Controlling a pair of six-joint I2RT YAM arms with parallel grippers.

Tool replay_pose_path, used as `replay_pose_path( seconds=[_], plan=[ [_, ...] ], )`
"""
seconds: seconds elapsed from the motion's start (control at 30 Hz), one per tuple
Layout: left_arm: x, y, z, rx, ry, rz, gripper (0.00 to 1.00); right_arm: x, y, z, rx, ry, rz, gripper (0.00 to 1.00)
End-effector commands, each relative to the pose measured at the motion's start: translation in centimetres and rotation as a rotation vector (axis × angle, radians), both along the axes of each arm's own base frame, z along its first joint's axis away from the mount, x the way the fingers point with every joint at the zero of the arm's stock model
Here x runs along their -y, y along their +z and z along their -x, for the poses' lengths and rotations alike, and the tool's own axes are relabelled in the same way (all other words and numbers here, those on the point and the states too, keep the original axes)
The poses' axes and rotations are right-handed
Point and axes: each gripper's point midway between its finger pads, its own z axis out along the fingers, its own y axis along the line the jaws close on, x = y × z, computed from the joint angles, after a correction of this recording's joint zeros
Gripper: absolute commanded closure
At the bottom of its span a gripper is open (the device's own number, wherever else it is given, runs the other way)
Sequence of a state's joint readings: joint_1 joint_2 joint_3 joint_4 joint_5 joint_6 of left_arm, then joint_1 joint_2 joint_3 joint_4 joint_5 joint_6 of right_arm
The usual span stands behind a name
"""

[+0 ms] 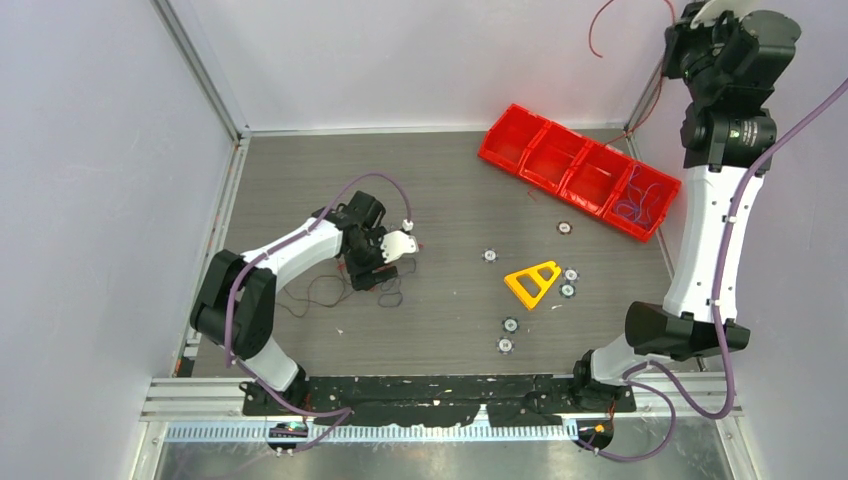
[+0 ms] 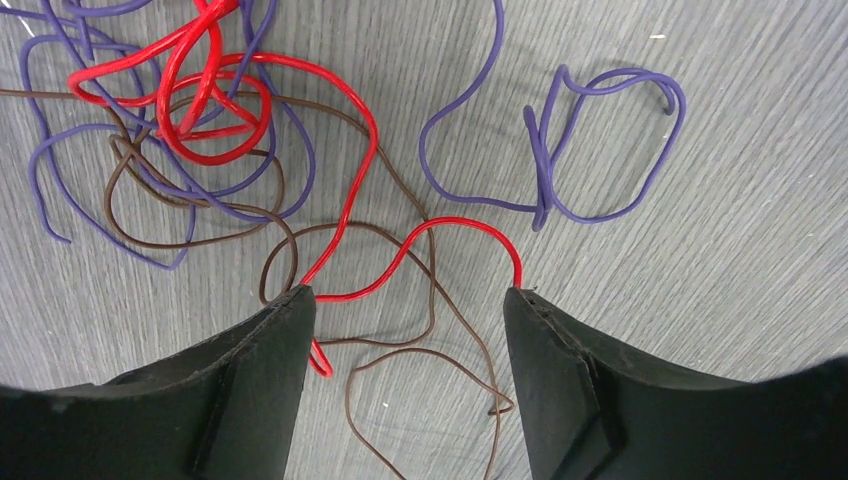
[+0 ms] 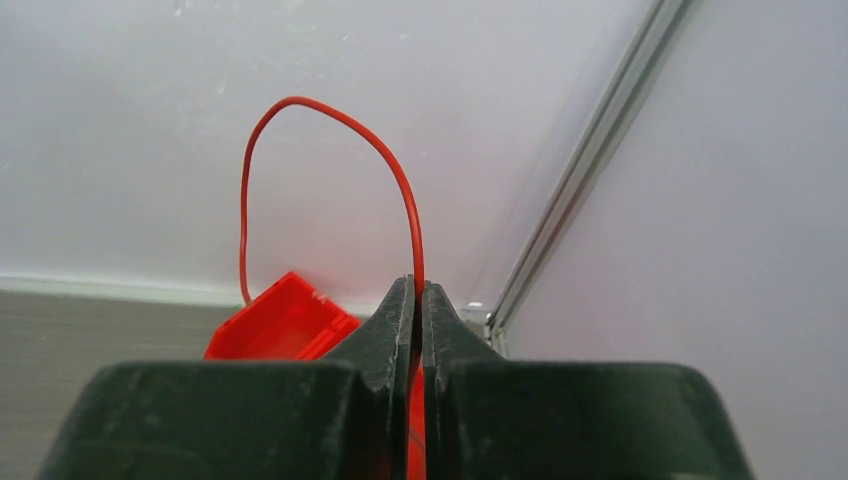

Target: Untangle the cables

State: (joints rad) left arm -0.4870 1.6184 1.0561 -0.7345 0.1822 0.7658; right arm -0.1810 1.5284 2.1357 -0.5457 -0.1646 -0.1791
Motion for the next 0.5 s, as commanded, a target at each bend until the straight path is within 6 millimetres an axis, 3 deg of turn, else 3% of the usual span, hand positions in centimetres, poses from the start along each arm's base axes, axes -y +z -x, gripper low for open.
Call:
replay_pose_path(
  seconds=[0.0, 0.1, 0.27, 0.47],
  plan=[
    [0.7, 1.6, -1.3, 0.058, 0.065, 0.042, 0.29, 2.4, 5.7, 0.7, 0.166, -0.092, 0.069, 0.95],
    [0.8, 1.6, -1.4, 0.057, 0.075, 0.045, 0.26, 2.8, 6.9, 0.5, 0.196, -0.101, 0.087, 0.95],
    [0.9, 1.8, -1.7, 0.055, 0.085, 0.043, 0.02, 3.7, 6.5, -0.5, 0.196, -0.133, 0.095, 0.95],
    [0.8, 1.9, -1.9, 0.06, 0.087, 0.036, 0.01, 5.3, 5.1, -2.9, 0.191, -0.173, 0.082, 0.95]
  ],
)
